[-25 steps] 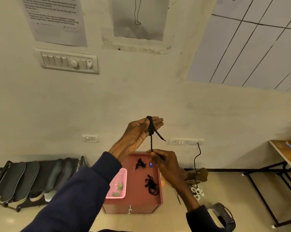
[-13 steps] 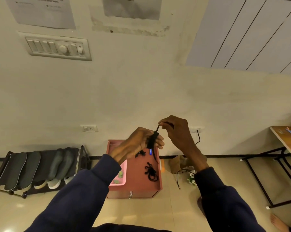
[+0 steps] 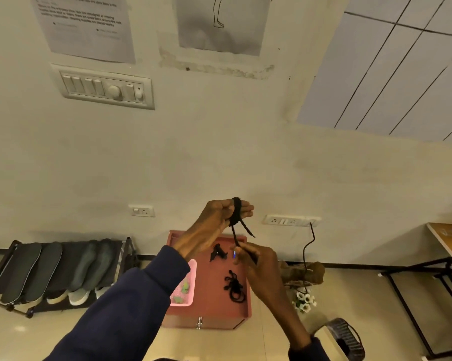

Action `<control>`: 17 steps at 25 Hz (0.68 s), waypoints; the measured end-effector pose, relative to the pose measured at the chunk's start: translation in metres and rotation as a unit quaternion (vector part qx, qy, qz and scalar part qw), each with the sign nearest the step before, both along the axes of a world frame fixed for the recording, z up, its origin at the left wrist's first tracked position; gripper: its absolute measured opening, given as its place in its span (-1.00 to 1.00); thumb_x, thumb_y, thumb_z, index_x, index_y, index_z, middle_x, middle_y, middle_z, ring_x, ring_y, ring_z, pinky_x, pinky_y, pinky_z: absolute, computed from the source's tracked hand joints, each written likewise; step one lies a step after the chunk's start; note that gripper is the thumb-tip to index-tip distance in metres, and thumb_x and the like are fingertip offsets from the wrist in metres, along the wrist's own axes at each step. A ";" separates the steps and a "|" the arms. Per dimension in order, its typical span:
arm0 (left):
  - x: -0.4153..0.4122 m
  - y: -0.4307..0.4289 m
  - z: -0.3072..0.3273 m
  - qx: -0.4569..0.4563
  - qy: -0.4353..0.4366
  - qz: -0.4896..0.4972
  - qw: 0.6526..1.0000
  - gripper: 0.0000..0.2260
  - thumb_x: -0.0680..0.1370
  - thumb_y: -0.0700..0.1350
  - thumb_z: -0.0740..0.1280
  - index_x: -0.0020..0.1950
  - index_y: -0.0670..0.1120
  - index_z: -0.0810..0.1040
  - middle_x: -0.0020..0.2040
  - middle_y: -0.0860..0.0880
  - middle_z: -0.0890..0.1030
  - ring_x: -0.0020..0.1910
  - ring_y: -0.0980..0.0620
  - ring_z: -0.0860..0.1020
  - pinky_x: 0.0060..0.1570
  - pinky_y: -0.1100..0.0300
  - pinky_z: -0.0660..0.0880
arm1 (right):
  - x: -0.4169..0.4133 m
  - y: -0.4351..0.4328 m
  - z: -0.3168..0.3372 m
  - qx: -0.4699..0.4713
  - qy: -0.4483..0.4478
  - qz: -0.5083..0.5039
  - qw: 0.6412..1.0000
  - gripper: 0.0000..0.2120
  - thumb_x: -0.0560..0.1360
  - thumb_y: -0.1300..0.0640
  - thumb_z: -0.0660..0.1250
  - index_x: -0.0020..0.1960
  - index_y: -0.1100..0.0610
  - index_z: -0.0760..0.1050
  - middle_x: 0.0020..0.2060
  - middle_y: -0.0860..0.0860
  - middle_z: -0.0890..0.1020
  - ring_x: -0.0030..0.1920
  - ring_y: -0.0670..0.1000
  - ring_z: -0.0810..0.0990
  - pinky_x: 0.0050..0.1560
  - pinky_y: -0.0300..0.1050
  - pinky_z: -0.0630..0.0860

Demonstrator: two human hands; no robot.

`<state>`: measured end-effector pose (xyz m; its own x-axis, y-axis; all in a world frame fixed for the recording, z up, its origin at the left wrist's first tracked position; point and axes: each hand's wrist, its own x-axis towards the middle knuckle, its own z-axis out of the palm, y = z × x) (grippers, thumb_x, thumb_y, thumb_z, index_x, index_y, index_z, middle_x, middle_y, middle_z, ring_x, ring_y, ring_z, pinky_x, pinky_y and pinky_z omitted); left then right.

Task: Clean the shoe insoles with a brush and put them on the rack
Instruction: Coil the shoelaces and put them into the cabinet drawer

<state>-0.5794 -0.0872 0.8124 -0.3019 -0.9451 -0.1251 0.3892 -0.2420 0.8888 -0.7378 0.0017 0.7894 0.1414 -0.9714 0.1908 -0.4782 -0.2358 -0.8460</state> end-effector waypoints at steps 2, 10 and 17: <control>0.004 0.000 -0.006 -0.013 -0.098 -0.009 0.995 -0.69 0.70 -0.34 0.07 0.26 -0.32 0.58 0.21 -0.25 0.66 0.20 -0.16 0.66 0.34 0.02 0.51 | -0.008 -0.011 0.014 -0.062 0.110 0.022 0.992 -0.84 0.64 0.13 0.34 0.03 0.07 0.70 -0.18 -0.09 0.70 -0.17 -0.12 0.64 -0.12 -0.17 0.57; 0.017 0.026 0.005 -0.028 -0.053 -0.166 0.984 -0.68 0.71 -0.29 0.07 0.29 -0.45 0.51 0.20 -0.40 0.62 0.22 -0.35 0.61 0.34 -0.09 0.51 | -0.026 -0.082 0.043 -0.162 0.151 0.011 0.975 -0.84 0.59 0.25 0.35 -0.03 0.12 0.71 -0.20 -0.07 0.69 -0.17 -0.12 0.64 -0.10 -0.16 0.55; 0.026 0.025 0.006 -0.009 0.094 -0.068 0.993 -0.69 0.69 -0.28 0.17 0.35 -0.44 0.46 0.30 -0.38 0.57 0.31 -0.31 0.57 0.33 0.01 0.52 | 0.016 -0.019 -0.001 0.053 -0.066 0.006 0.996 -0.79 0.64 0.21 0.32 -0.10 0.16 0.69 -0.27 0.01 0.72 -0.27 -0.07 0.66 -0.19 -0.11 0.59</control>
